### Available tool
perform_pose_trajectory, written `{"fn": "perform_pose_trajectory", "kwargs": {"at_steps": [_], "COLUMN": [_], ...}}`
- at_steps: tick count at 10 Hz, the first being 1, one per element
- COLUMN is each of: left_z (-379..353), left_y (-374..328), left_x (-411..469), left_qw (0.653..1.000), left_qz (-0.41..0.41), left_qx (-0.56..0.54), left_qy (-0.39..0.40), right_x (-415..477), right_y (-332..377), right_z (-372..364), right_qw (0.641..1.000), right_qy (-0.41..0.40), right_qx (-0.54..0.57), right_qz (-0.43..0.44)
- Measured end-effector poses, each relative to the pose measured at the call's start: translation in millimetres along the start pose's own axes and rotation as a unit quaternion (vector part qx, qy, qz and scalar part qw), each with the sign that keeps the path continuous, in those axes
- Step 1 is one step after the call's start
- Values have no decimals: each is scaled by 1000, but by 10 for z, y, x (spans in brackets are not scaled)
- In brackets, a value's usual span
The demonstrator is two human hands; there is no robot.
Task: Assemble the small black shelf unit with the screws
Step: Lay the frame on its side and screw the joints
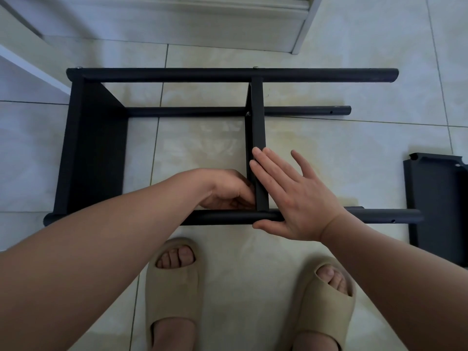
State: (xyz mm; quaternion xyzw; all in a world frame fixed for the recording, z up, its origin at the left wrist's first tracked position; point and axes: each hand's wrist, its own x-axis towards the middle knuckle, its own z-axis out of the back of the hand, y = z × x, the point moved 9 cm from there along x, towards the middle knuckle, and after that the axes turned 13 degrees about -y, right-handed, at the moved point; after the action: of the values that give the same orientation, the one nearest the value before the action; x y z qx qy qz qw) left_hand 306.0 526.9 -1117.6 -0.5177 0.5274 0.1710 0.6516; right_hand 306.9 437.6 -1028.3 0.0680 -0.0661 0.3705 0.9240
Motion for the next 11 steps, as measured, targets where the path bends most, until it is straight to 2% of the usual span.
{"fn": "perform_pose_trajectory", "kwargs": {"at_steps": [3, 7, 11], "left_z": [-7, 41, 49], "left_y": [-2, 21, -46], "left_x": [20, -15, 17], "left_qw": [1000, 999, 1000], "left_qz": [-10, 35, 6], "left_qx": [-17, 19, 8], "left_qy": [5, -5, -17], "right_x": [2, 20, 21], "right_y": [0, -5, -1], "right_z": [8, 5, -2], "right_qw": [1000, 1000, 1000], "right_qy": [2, 8, 10], "right_qx": [-1, -1, 1], "right_qz": [0, -3, -3]}}
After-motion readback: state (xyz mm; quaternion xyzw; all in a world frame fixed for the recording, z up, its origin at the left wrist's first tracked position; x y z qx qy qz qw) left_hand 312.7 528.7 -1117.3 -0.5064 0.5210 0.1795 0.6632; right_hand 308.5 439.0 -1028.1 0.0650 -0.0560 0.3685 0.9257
